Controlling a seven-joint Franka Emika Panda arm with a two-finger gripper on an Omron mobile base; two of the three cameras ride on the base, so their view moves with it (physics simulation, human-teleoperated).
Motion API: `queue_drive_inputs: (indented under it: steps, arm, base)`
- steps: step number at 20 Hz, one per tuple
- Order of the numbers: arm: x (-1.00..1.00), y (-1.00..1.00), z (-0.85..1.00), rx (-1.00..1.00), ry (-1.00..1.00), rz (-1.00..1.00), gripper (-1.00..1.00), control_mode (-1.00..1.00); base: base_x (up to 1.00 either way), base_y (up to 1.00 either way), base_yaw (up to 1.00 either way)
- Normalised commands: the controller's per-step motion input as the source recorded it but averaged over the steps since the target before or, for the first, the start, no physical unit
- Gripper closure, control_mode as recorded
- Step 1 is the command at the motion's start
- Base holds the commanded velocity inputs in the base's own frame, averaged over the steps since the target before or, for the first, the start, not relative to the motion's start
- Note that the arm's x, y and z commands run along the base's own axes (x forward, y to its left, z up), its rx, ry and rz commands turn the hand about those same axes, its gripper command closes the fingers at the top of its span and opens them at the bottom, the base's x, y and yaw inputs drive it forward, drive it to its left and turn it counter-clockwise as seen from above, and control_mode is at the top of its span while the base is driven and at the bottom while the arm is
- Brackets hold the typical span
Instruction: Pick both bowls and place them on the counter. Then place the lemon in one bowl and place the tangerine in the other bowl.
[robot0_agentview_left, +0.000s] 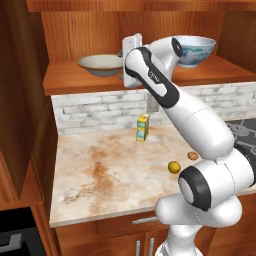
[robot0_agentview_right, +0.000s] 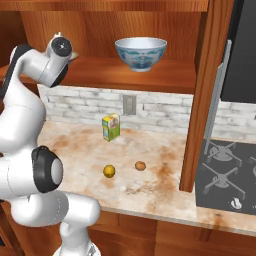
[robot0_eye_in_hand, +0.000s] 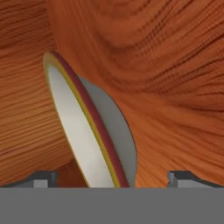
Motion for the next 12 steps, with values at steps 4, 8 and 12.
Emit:
queue_drive_inputs:
  steps: [4,8,12]
  arm:
    - [0.24,0.12,-0.11,0.02,0.00,0.04,-1.00,-1.00]
    - [0.19,0.09,-0.18,0.01,0.01,0.05,-1.00,-1.00]
    - [0.15,0.12,-0.20,0.00,0.02,0.05,-1.00,-1.00]
  base:
    - [0.00,0.00,0.00]
    - [0.00,0.00,0.00]
    - [0.00,0.00,0.00]
